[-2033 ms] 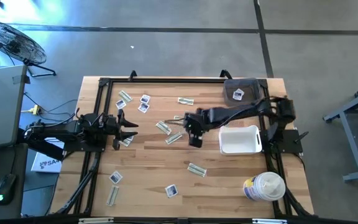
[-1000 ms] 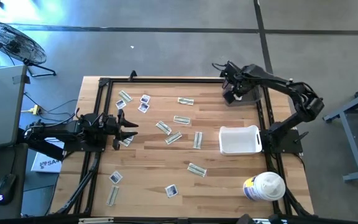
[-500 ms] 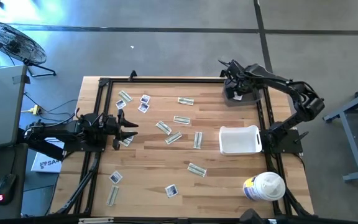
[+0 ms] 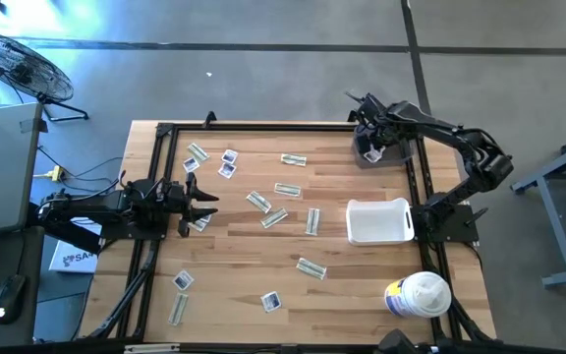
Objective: Pick & Place First Aid Supplies
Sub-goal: Put the alcohol pad into the black bin
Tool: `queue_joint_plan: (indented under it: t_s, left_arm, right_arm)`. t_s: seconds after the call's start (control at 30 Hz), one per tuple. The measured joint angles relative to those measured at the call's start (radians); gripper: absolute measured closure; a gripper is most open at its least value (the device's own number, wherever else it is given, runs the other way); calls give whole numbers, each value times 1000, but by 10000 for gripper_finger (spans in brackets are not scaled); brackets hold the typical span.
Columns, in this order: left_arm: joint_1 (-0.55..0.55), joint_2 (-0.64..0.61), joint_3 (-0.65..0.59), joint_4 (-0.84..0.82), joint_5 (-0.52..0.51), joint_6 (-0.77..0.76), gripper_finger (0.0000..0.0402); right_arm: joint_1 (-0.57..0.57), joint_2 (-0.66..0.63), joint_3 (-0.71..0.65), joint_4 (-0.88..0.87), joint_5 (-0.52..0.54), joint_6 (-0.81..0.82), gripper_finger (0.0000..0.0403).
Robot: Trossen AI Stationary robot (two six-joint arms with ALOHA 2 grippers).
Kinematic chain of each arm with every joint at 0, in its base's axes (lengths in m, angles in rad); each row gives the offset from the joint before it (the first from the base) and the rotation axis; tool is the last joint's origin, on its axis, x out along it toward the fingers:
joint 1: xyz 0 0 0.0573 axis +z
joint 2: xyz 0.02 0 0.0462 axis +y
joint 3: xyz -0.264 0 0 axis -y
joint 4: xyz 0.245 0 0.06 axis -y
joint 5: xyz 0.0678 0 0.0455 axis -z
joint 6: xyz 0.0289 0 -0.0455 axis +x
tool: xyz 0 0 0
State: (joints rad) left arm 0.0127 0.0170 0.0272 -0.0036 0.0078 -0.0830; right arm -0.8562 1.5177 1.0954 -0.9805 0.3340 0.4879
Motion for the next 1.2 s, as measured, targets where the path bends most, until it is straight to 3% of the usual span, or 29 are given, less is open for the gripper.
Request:
queue_joint_plan:
  t_s: [0.23,0.43,0.8,1.2]
  left_arm:
    - [0,0,0,0,0,0,246]
    - [0,0,0,0,0,0,246]
    - [0,0,0,0,0,0,246]
    - [0,0,0,0,0,0,246]
  right_arm:
    - [51,-1,59,-34,10,-50,294]
    - [229,-9,132,-24,34,-53,303]
    - [656,50,132,298,-88,-176,306]
    - [950,269,133,581,-222,-183,295]
